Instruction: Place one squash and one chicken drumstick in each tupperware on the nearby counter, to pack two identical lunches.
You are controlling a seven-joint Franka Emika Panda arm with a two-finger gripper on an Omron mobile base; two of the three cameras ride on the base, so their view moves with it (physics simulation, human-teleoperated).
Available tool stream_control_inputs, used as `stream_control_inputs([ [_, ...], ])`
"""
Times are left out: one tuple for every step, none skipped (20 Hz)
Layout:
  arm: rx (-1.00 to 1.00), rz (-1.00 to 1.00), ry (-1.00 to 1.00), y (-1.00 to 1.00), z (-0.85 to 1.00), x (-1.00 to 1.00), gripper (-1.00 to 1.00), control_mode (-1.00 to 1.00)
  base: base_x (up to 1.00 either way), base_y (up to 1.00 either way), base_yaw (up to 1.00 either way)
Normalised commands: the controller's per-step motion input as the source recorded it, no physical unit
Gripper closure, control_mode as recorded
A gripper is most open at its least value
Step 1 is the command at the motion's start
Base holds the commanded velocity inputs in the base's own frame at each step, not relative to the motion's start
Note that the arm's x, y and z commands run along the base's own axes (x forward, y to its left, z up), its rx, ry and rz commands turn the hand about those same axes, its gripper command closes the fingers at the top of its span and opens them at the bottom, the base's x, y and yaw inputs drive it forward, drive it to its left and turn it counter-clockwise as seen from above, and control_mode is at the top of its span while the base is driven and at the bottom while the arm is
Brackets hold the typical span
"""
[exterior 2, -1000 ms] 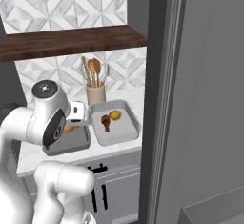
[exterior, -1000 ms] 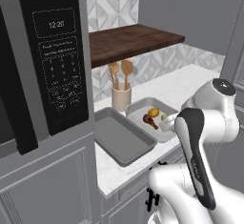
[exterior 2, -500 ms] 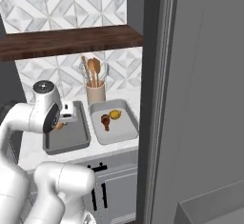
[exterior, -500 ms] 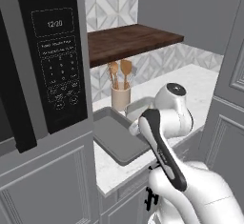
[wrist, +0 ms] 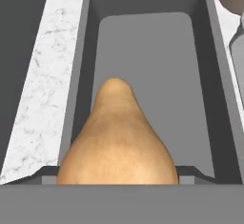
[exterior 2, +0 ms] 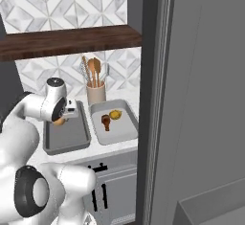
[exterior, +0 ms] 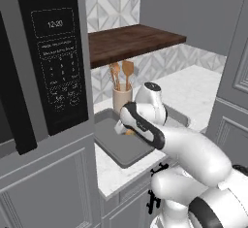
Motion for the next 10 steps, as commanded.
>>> stream_control_inputs([
  [-0.03, 0.10, 0.00, 0.36, -0.58, 0.84, 1.00, -1.00, 0.00, 0.00, 0.00],
  [-0.05, 0.09, 0.00, 0.31, -0.61, 0.81, 1.00, -1.00, 0.00, 0.00, 0.00],
  [-0.05, 0.08, 0.00, 0.26, -0.62, 0.79, 1.00, -1.00, 0.00, 0.00, 0.00],
  [-0.05, 0.09, 0.00, 0.26, -0.64, 0.77, 1.00, -1.00, 0.00, 0.00, 0.00],
  [-0.05, 0.09, 0.00, 0.25, -0.65, 0.74, 1.00, -1.00, 0.00, 0.00, 0.00],
  [-0.05, 0.09, 0.00, 0.24, -0.64, 0.70, 1.00, -1.00, 0.00, 0.00, 0.00],
  [-0.05, 0.08, 0.00, 0.26, -0.61, 0.68, 1.00, -1.00, 0.00, 0.00, 0.00],
  [-0.05, 0.08, 0.00, 0.26, -0.56, 0.66, 1.00, -1.00, 0.00, 0.00, 0.00],
  [-0.04, 0.07, 0.00, 0.23, -0.48, 0.66, 1.00, -1.00, 0.00, 0.00, 0.00],
  [-0.03, 0.06, 0.00, 0.19, -0.39, 0.64, 1.00, -1.00, 0.00, 0.00, 0.00],
])
